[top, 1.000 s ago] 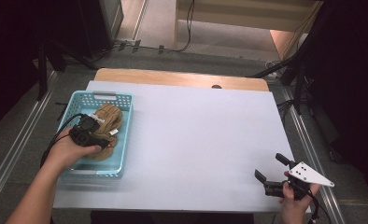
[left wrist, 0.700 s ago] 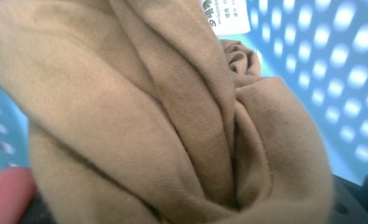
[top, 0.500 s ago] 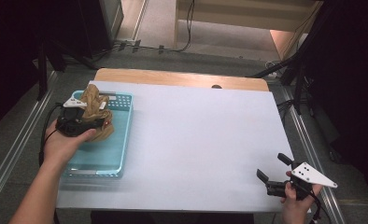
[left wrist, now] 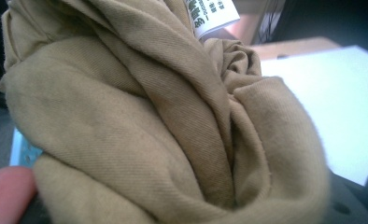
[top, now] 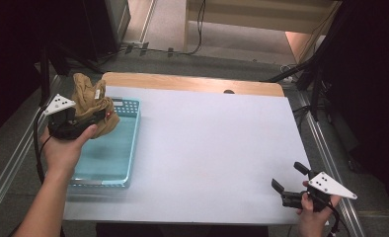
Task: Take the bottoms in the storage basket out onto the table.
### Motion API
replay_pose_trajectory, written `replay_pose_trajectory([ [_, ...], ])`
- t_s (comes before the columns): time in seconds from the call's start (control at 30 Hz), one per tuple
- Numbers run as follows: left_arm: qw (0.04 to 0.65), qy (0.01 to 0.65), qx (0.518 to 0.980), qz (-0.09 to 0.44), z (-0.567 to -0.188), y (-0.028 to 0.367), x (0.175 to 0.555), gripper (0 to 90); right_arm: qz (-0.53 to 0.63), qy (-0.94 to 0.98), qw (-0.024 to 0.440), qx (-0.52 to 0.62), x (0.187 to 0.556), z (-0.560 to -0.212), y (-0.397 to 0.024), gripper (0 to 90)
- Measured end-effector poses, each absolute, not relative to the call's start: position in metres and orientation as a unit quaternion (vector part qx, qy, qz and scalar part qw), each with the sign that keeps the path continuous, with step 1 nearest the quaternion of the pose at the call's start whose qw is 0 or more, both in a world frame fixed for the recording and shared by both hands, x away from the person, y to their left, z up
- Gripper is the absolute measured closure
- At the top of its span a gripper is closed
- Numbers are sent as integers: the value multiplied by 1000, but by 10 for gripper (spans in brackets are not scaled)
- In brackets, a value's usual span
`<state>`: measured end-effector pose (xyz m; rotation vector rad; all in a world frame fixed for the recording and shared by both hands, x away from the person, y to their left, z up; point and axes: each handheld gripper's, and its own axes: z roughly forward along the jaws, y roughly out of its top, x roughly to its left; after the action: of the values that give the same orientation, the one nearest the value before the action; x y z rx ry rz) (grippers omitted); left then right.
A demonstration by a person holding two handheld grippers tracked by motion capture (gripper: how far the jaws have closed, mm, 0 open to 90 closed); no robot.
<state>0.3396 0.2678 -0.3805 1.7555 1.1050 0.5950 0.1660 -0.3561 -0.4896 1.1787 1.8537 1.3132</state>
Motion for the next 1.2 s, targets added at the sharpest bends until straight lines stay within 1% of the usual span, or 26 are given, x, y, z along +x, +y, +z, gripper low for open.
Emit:
replay_pose_trajectory([
  [0.17,493,440,701,270,-372,268,334,655,492,695,287,440,166,-490,-356,0],
  [0.47,517,426,692,270,-361,260,329,655,492,696,287,437,166,-489,-355,0],
  [0.93,549,399,679,280,-340,239,320,655,491,698,287,434,166,-490,-354,0],
  [1.2,569,378,677,275,-330,223,316,655,491,699,286,435,166,-490,-353,0],
])
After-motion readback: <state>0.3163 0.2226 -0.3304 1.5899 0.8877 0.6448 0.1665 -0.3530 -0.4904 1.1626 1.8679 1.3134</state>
